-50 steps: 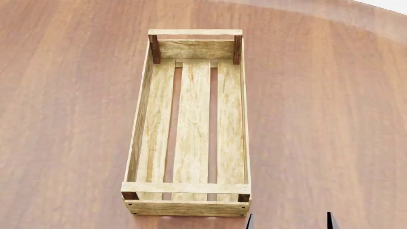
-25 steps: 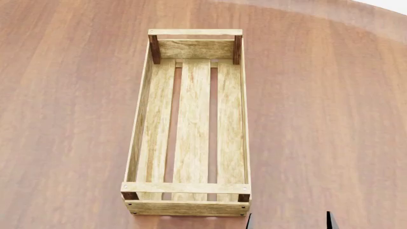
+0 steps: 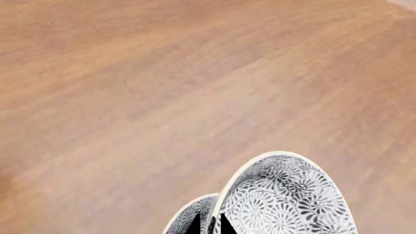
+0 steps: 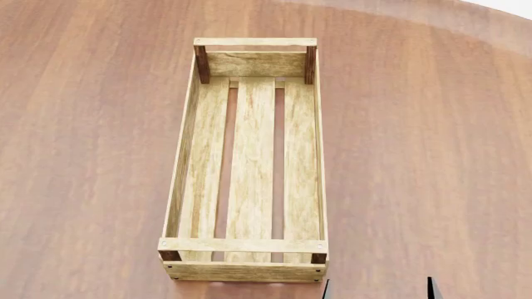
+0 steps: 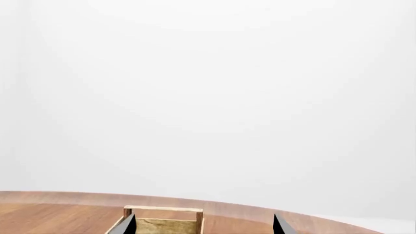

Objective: Stack the right bowl on the left bowl and place them in the tray.

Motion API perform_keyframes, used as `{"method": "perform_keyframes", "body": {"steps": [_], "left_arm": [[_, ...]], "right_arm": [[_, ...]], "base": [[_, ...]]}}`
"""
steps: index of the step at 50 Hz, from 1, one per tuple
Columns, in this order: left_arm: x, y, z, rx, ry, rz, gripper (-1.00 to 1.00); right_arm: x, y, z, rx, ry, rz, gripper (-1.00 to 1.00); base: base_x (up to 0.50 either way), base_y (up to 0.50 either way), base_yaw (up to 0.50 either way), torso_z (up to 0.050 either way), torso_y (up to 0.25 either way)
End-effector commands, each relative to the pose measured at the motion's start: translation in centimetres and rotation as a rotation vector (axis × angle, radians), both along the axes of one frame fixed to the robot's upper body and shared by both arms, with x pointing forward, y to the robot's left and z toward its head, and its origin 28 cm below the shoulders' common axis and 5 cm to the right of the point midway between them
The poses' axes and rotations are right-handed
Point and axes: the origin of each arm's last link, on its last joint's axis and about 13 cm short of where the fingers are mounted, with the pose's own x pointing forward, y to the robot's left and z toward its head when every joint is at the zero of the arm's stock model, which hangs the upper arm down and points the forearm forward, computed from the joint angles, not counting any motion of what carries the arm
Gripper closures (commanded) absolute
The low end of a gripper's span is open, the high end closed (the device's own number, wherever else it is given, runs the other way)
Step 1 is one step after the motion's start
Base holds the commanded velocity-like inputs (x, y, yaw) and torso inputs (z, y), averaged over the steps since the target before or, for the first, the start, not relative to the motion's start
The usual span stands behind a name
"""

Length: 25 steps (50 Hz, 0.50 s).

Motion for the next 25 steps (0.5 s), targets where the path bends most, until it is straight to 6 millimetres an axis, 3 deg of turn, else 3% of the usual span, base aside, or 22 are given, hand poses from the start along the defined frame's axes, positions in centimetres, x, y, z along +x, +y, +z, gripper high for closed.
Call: {"method": "perform_keyframes", "body": {"steps": [1, 10, 11, 25], "left_arm": [[0.18, -0.05, -0.46, 0.021, 0.021, -0.013, 1.0], [0.4, -0.21, -1.2, 0.013, 0.048, -0.018, 1.0], [0.39, -0.23, -1.17, 0.017, 0.049, -0.016, -1.0], [0.22, -0.11, -1.25, 0.023, 0.052, -0.007, -1.0]], "right_arm": [[0.13, 0.04, 0.08, -0.011, -0.01, -0.005, -1.0], [0.1, 0.04, 0.14, -0.01, -0.01, -0.006, -1.0], [0.1, 0.02, 0.15, -0.01, -0.011, -0.006, -1.0], [0.19, 0.01, -0.02, -0.008, -0.005, -0.009, -1.0]], "base": [[0.0, 0.0, 0.0, 0.0, 0.0], [0.0, 0.0, 0.0, 0.0, 0.0], [0.0, 0.0, 0.0, 0.0, 0.0], [0.0, 0.0, 0.0, 0.0, 0.0]]}}
